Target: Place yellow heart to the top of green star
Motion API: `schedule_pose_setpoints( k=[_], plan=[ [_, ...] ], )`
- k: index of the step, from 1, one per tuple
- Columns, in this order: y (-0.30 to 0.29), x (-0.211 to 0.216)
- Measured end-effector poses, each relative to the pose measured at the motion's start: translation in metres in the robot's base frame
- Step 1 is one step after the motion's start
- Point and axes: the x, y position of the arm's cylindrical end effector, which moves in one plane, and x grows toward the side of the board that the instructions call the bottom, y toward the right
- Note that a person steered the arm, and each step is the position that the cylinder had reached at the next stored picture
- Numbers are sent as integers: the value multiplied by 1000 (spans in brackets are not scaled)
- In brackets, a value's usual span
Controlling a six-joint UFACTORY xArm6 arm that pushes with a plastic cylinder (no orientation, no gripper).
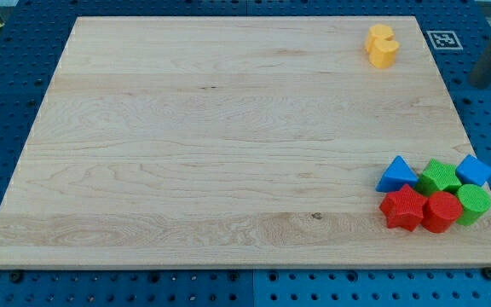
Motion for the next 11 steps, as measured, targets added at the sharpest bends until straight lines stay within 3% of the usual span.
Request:
schedule_pose_setpoints(
  k=[5,6,8,9,11],
  plan=[
    [-1,-23],
    [-11,-58],
    [-90,-53],
    [-92,-49],
    [-103,-92]
  ],
)
